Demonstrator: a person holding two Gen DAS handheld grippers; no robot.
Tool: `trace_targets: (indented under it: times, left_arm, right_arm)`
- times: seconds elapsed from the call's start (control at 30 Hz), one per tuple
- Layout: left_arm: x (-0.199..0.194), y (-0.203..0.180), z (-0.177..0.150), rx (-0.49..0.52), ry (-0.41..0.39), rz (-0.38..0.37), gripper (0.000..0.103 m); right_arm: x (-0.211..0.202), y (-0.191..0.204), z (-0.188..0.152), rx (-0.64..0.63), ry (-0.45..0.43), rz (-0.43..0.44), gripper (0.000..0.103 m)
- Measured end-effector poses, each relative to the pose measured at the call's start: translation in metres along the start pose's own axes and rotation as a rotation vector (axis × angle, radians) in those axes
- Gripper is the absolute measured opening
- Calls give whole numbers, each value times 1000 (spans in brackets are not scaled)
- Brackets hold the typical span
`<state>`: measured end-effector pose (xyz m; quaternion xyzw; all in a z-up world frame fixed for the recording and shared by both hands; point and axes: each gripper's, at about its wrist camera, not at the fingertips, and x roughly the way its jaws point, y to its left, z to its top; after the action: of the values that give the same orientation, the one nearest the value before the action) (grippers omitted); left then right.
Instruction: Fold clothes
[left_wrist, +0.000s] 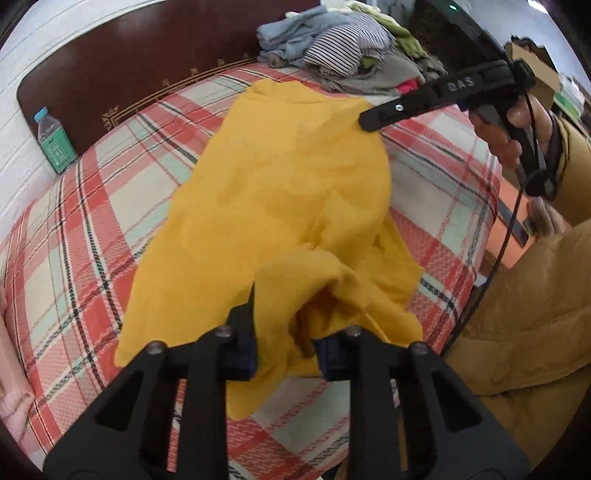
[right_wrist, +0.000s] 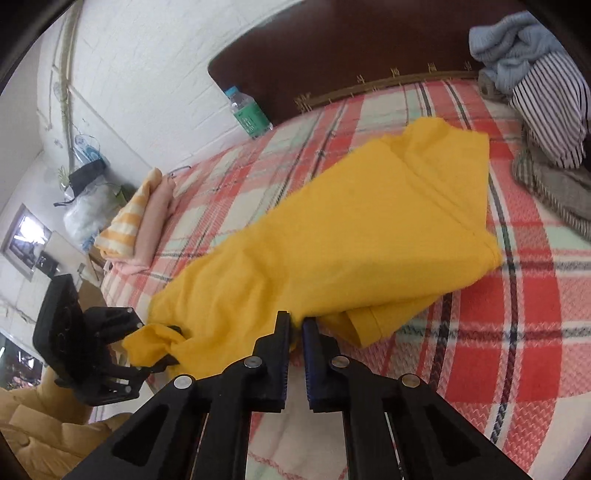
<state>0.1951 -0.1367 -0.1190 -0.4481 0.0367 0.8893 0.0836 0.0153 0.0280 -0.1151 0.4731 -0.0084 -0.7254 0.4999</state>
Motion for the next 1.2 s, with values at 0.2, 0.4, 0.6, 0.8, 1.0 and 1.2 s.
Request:
trace_targets:
  times: [0.2,0.4,0.6,0.8,1.0,1.2]
  left_arm:
    - [-26,60,31,-172,-112,-11,23]
    - [-19,116,58,-286,-144,43,23]
    - [-8,171,61,-415,-156,69,23]
    - [0,223,65,-522,-165,230,27]
    - [-12,236,49,-540,-184,270,58]
    - [-5,172,44,-265,-124,153,69]
  right_arm:
    - [-20,45,77,-108,-139,39,4]
    - [18,60,128,-235,-77,-24,11]
    - [24,33,103,-265,-26,-147,61]
    - [43,4,91,-256,36,-257,61]
    - [73,0,96,-283,80,-265,62]
    - [94,-10,135,-176,59,-121,13]
